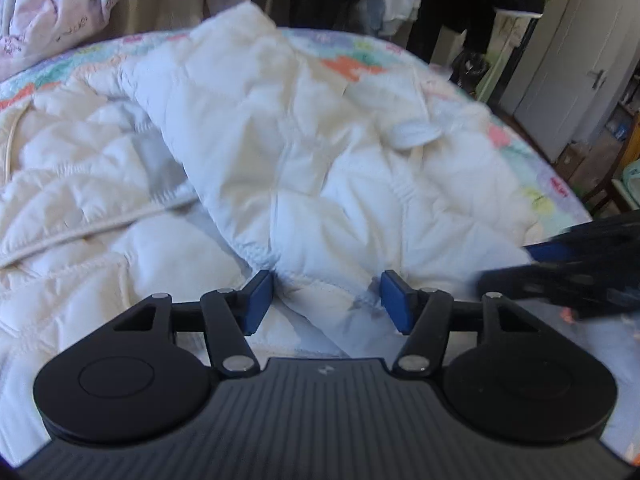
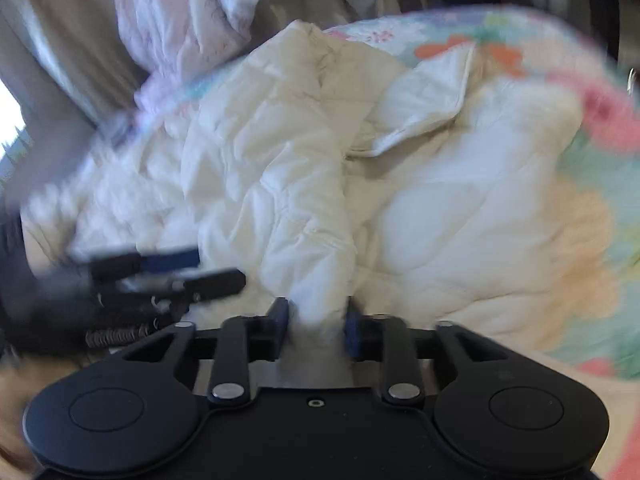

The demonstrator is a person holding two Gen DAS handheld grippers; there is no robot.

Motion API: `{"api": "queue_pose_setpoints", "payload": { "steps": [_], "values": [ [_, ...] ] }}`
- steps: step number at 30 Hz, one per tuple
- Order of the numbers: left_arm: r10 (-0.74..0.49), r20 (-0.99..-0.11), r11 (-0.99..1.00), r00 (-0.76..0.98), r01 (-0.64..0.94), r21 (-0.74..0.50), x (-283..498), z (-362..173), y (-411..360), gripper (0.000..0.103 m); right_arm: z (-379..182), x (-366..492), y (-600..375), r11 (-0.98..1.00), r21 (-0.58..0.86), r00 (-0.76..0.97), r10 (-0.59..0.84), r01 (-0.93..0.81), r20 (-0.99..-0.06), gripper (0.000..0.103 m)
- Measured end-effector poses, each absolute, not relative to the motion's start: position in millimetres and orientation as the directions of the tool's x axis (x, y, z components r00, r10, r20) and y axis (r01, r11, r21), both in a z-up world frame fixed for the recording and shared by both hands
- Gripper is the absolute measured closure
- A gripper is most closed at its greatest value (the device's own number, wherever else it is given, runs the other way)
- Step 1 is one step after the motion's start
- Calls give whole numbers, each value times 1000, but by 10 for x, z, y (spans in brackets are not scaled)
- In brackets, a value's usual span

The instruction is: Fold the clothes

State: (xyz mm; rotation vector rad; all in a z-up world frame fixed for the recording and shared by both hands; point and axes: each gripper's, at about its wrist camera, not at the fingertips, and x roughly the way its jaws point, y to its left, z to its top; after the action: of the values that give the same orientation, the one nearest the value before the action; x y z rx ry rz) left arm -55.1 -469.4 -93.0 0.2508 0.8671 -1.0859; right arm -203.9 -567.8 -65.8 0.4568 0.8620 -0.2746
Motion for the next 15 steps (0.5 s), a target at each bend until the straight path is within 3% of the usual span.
{"api": "queue_pose_setpoints", "payload": {
  "steps": [3,10,15],
  "values": [
    [-661,-724,485,200,850,-207,-579,-931,-4691,43,-441,-2250,-5536,874,260,634,-68,410,-770,49],
    [-715,-665,465,216,857,-221,-719,-662,-4405,44,-112,-3169,-5453,800,369,691,-77,474,-719,46],
    [-782,-607,400,142,861,-314,-980,-610,-3999,43,-256,-3765,-5389,724,389,636,-87,569,-767,44]
  ]
}}
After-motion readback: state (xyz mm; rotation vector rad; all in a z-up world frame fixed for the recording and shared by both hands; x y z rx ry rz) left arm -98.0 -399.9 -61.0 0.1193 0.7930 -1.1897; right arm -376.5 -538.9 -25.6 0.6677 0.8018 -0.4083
